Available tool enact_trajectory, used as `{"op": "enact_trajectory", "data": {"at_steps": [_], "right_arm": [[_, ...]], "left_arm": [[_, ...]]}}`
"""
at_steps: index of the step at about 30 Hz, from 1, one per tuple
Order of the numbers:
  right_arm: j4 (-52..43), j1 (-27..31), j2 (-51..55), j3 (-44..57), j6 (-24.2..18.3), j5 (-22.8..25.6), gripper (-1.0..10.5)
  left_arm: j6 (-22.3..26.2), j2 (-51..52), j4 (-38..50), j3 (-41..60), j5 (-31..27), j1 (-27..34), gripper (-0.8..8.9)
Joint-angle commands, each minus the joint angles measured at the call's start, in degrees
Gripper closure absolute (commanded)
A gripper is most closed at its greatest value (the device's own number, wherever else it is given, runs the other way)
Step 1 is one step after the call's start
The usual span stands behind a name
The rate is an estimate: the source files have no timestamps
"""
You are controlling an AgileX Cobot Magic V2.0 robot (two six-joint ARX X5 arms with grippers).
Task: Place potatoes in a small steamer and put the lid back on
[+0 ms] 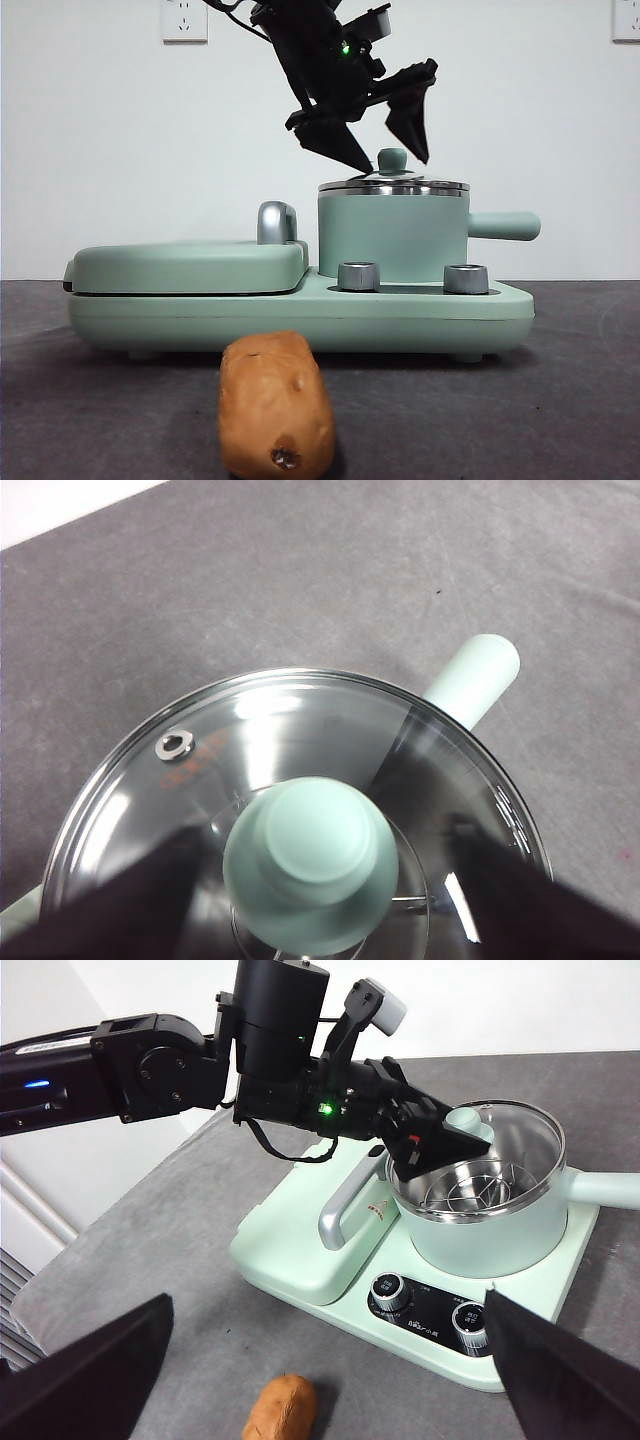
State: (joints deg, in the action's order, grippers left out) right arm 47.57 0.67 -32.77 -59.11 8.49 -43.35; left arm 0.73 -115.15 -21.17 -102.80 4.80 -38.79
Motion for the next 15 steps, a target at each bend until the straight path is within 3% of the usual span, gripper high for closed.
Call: {"op": "enact_trajectory", "data": {"at_steps": [1,5,10,12,15], "right_arm": [[-0.35,-0.17,-0.46,-1.01,1.22,-0.2,4.5],[-0.35,-0.17,-0.46,-1.01,1.42,-0.2,4.5],[-0.33,-0.17,-0.46,-1.01,1.68,-0.2,4.5],[-0.33,-0.17,-0.46,-1.01,1.79,-0.2,4.5],[-0.33,-0.17,-0.46,-1.01,1.81,-0.2,4.5]], "left_arm": [[0.79,-1.18,0.48,-1.86,0.07,-0.59,6.07],[0.81,-1.2,1.27,-1.86,0.07,-0.55,6.1],[1.75,-1.25,1.62,-1.86,0.07,-0.48,7.2],[1.84,-1.25,1.6,-1.86,0.07,-0.48,8.06],[1.81,-1.25,2.36,-1.86,0.09,-0.46,8.09]]}}
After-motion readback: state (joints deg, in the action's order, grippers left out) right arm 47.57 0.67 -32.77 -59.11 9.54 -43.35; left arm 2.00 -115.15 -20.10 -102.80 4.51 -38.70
